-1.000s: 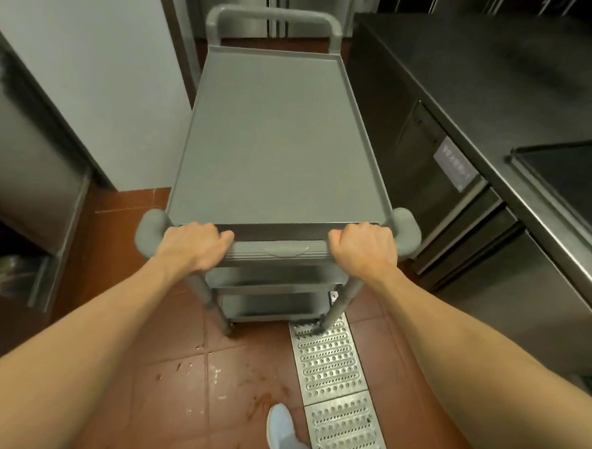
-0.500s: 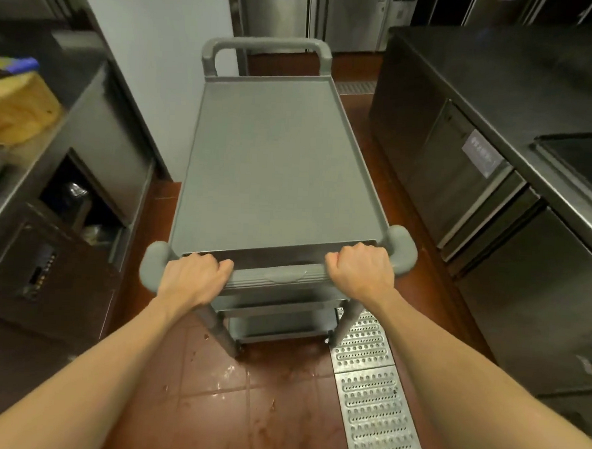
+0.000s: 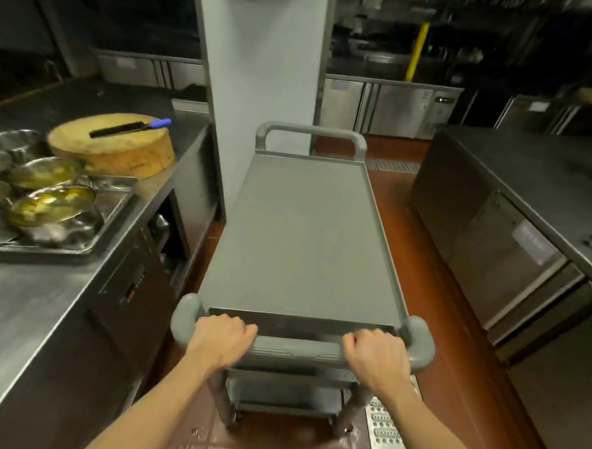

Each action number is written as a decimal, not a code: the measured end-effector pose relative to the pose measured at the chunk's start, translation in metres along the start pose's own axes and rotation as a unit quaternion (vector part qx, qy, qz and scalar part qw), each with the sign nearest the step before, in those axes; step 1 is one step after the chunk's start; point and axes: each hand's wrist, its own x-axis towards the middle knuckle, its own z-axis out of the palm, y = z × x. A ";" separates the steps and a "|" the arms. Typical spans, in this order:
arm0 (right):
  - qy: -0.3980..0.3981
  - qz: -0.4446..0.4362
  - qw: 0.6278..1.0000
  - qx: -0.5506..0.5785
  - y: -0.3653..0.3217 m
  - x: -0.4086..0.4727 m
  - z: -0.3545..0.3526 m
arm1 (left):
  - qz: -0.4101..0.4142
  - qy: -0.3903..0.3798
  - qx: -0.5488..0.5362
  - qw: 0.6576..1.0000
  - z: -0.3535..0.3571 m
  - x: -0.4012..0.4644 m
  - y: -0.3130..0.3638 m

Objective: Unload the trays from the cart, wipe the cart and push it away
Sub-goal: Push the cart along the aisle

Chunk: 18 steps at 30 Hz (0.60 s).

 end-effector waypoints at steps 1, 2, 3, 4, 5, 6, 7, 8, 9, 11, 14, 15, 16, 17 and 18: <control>0.006 -0.002 1.000 0.000 -0.009 -0.001 -0.003 | -0.003 0.007 -0.009 1.000 0.005 -0.003 -0.009; 0.013 -0.005 1.000 0.001 -0.018 0.000 -0.004 | -0.013 0.012 -0.029 0.999 0.011 -0.005 -0.018; 0.018 -0.010 1.000 0.003 -0.026 0.001 -0.005 | -0.034 0.018 -0.055 0.998 0.016 -0.006 -0.027; 0.020 -0.016 1.000 0.009 -0.034 0.004 -0.006 | -0.066 0.025 -0.092 0.993 0.020 -0.005 -0.034; 0.021 -0.022 0.999 0.011 -0.041 0.008 -0.005 | -0.101 0.029 -0.128 0.986 0.024 -0.005 -0.041; 0.025 -0.028 0.999 0.013 -0.048 0.012 -0.004 | -0.130 0.036 -0.159 0.978 0.027 -0.005 -0.047; 0.028 -0.036 0.999 0.012 -0.053 0.018 -0.002 | -0.146 0.048 -0.177 0.972 0.029 -0.004 -0.054; 0.030 -0.052 0.998 0.005 -0.058 0.024 0.001 | -0.155 0.056 -0.185 0.969 0.032 -0.003 -0.059; 0.030 -0.068 0.997 -0.008 -0.063 0.029 0.004 | -0.161 0.066 -0.190 0.966 0.034 -0.003 -0.065; 0.030 -0.081 0.996 -0.015 -0.072 0.041 0.010 | -0.169 0.090 -0.196 0.962 0.037 -0.001 -0.076; 0.020 -0.080 0.997 -0.003 -0.087 0.056 0.016 | -0.179 0.114 -0.187 0.959 0.046 0.004 -0.094; 0.019 -0.078 0.997 -0.001 -0.092 0.062 0.017 | -0.184 0.121 -0.184 0.958 0.047 0.005 -0.100; 0.020 -0.074 0.997 0.003 -0.097 0.066 0.017 | -0.188 0.127 -0.182 0.957 0.049 0.007 -0.106; 0.020 -0.070 0.997 0.004 -0.103 0.071 0.017 | -0.191 0.131 -0.181 0.956 0.050 0.010 -0.111; 0.017 -0.068 0.998 0.005 -0.107 0.076 0.017 | -0.192 0.133 -0.180 0.955 0.051 0.012 -0.117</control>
